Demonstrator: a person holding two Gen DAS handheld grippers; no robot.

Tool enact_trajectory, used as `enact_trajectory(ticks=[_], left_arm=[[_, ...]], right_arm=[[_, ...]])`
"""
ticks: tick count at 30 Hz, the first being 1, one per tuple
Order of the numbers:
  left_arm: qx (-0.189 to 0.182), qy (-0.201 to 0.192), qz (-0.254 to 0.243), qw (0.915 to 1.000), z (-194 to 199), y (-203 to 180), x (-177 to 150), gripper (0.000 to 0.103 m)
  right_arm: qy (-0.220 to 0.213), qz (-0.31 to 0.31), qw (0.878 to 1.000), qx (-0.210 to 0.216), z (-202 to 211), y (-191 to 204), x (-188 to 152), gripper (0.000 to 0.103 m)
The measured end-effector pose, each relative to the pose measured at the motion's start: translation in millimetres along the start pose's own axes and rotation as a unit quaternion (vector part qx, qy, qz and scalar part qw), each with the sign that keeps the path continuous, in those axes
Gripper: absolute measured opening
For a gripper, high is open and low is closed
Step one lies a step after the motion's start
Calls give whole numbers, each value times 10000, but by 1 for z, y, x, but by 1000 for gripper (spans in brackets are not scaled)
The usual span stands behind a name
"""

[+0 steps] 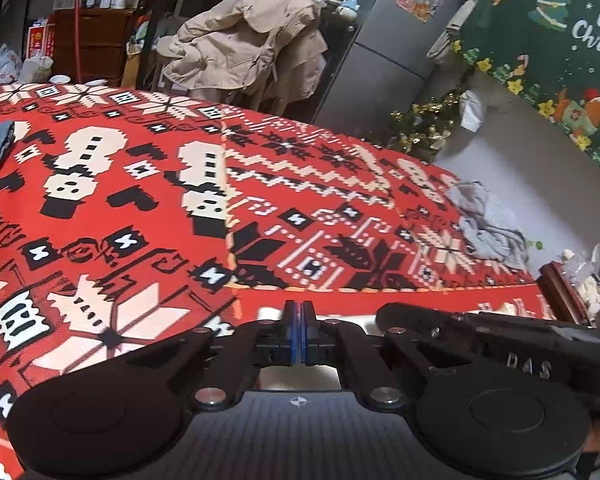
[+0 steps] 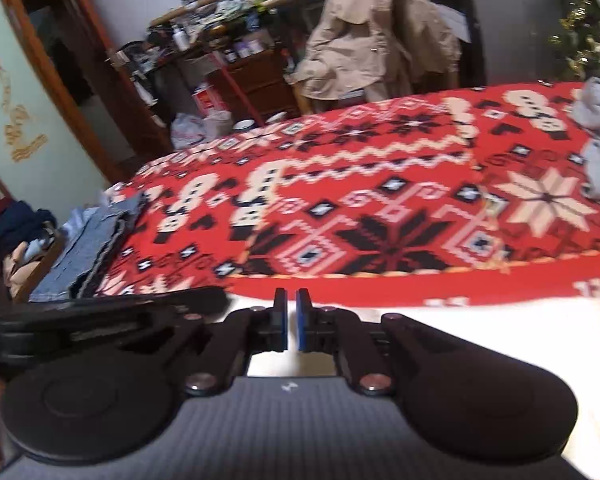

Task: Fold clothes

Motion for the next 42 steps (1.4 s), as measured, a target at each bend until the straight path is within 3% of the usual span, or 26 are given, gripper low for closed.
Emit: enact_trajectory(ticks=[2, 5, 8, 13, 20, 29, 34, 42], left_arm=[[52, -11, 8, 10000, -1, 4, 1, 3], [249, -60, 0, 9997, 5, 15, 2, 3], [447, -152, 40, 9989, 17, 29, 5, 3], [29, -219, 290, 9993, 42, 27, 4, 3], [-877, 60, 659, 9939, 54, -11, -25, 3], [-503, 256, 389, 9976, 56, -13, -62, 3], [-561, 221, 433, 9972, 69, -11, -73, 3], [-282, 188, 634, 9974, 70, -9, -85, 3]], right_arm=[[78, 83, 9999, 43, -8, 7, -1, 6], [177, 66, 9993, -334, -13, -6, -4, 5], [-7, -229, 9991, -361, 2, -25, 0, 3], [-247, 33, 9982, -551, 36, -35, 5, 7], [-73, 241, 9997, -55, 53, -2, -20, 8], [297, 550, 9980, -104, 45, 25, -60, 8], [211, 850, 9960, 194, 52, 48, -56, 9], [516, 1220, 9910, 175, 14, 65, -41, 2]])
Point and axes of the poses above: each gripper's, at about its wrist camera, not at the fingertips, and z roughly against the way its jaws point, y to its left, x to its top, the point moved 10 cm from there along -z, roughly the way its jaws point, and after that the axes turned 2 degrees about z, right-handed, at the moved point
